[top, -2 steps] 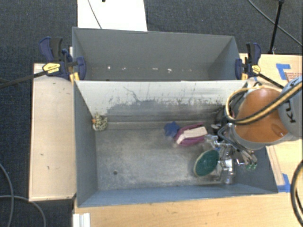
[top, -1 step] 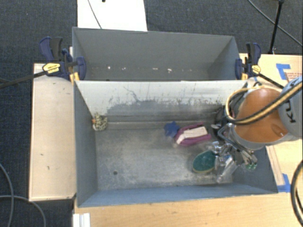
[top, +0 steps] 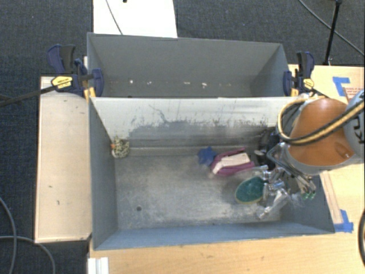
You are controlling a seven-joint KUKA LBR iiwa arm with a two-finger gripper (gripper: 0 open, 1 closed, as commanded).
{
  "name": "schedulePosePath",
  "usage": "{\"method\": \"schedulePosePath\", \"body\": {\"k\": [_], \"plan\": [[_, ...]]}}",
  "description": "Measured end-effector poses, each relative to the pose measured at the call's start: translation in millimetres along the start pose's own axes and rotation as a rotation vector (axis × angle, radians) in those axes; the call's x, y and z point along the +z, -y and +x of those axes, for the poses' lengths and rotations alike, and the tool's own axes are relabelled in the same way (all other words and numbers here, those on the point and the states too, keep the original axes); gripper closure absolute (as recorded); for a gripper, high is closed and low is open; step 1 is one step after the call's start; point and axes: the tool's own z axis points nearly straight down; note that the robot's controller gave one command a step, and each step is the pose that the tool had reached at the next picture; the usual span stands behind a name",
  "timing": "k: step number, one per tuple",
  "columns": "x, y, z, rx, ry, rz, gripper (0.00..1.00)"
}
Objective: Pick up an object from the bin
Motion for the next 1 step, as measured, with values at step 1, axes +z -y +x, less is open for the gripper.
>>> {"method": "schedulePosePath", "body": {"k": [1], "plan": [[-64.5,0.7,-2.1,0.001,0.003,0.001,1.0]]}}
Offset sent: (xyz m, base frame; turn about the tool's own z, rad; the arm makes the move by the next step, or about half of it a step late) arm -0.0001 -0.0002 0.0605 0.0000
